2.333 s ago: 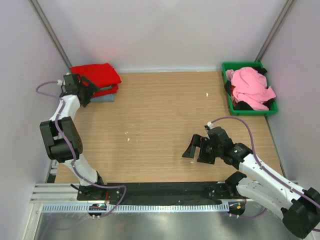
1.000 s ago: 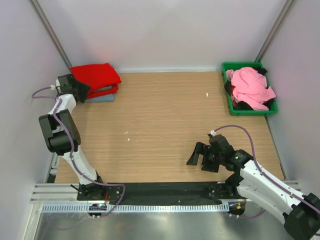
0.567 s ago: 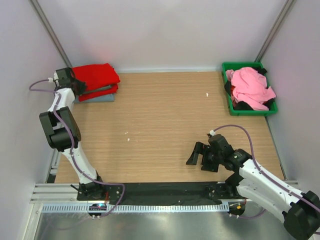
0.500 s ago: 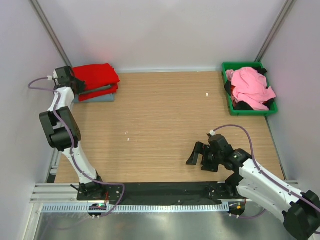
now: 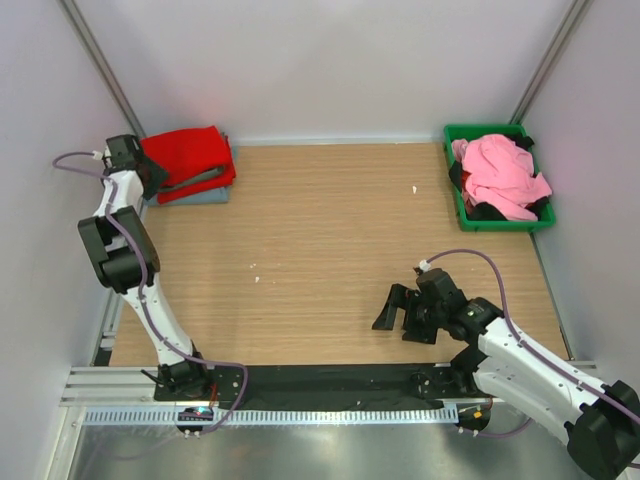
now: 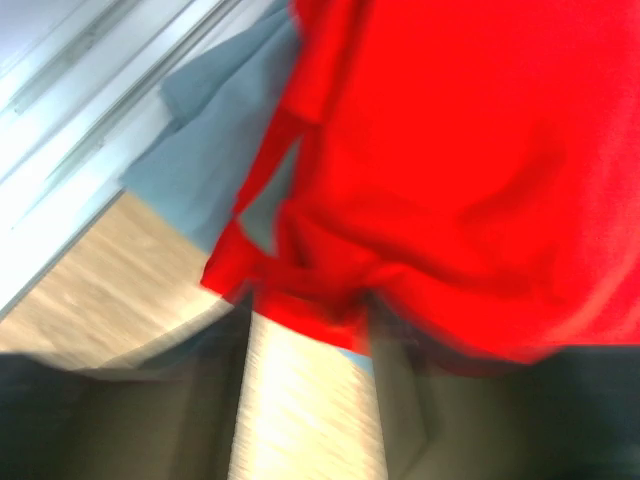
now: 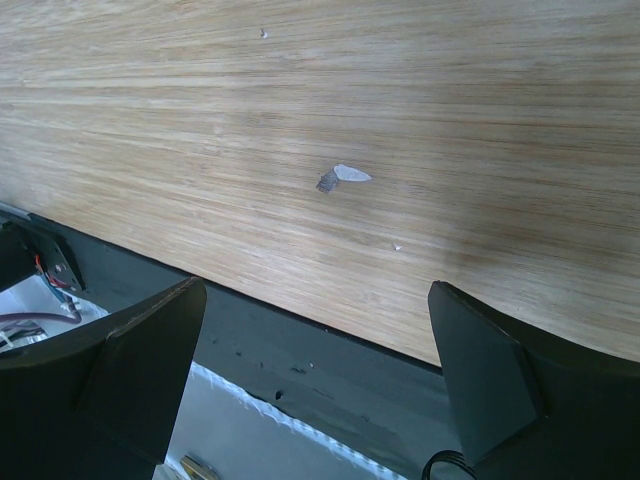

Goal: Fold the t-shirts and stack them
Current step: Neatly place the folded tshirt to the corner, then reset both grippers

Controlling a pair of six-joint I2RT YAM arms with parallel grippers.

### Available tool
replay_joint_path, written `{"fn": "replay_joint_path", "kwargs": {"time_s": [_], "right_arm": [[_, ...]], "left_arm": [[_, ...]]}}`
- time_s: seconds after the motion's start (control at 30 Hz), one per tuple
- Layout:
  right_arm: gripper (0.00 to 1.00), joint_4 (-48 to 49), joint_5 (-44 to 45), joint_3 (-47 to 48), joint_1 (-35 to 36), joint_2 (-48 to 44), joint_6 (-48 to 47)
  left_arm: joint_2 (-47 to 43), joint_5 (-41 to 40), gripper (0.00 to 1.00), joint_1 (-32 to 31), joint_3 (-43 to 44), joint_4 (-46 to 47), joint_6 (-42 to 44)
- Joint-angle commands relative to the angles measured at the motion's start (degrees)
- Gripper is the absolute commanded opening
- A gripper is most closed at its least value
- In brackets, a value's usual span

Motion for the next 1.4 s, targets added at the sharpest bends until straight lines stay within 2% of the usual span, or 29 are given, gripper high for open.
{"fn": "replay_joint_path", "kwargs": {"time_s": [0.0,0.1,0.13,0.3,0.33,0.53,0.63,0.67,0.73,0.8,0.9,0.93,1.0,1.13,1.37], "right_arm": [[1.00,1.96,-0.26,-0.05,0.17,-0.55,-0.61],[1.00,2.84,-0.79,0.03,0.17,-0.73,-0.26],[1.00,2.84,-0.87,0.12,0.17,-0.73,-0.17],[1.00,2.84,-0.44,2.31,0.17,-1.61,-0.69],[1.00,2.58,0.09,3.19,0.17,-1.17,-1.13],[1.00,-2.16,3.95,15.57,0.17,6.82,-6.49],[1.00,-3.66,5.09,22.17,0.17,9.72,-8.60],[1.00,-4.10,6.23,25.14,0.17,10.25,-9.22],[1.00,-4.80,7.38,27.62,0.17,11.57,-10.45],[1.00,-5.15,9.23,30.35,0.17,12.36,-11.15],[1.00,-5.51,11.69,32.55,0.08,12.89,-11.77],[1.00,-5.42,12.56,32.90,0.17,12.72,-11.95],[1.00,-5.86,16.67,33.52,0.17,11.76,-11.69],[1.00,-8.22,20.83,34.22,0.08,9.38,-10.37],[1.00,-12.36,25.66,34.49,0.17,4.64,-4.75]], "left_arm": [[-0.93,-0.54,0.55,1.12,-0.56,-2.28,0.33],[-4.70,4.10,0.70,1.12,-4.34,-1.66,-1.86],[-5.85,4.99,0.73,1.12,-5.39,-1.58,-2.31],[-15.42,7.46,0.75,1.04,-12.60,-3.07,-3.54],[-20.05,7.72,0.75,0.95,-14.09,-3.24,-3.28],[-36.51,8.33,0.80,0.60,-24.55,-6.74,0.23],[-46.62,9.91,0.83,-0.71,-30.95,-8.60,2.43],[-52.82,10.79,0.84,-1.33,-33.16,-8.87,2.78],[-58.74,11.59,0.86,-4.30,-38.59,-8.87,3.31],[-66.02,12.12,0.88,-6.42,-41.16,-9.48,3.84],[-72.45,13.70,0.88,-9.77,-43.81,-11.85,5.94],[-73.35,13.79,0.89,-10.64,-44.25,-12.81,6.56],[-74.94,7.40,0.89,-14.23,-45.48,-14.22,6.83],[-77.66,3.17,0.89,-24.79,-48.64,-14.76,8.93],[-81.97,2.02,0.91,-31.21,-51.46,-14.32,8.15]]}}
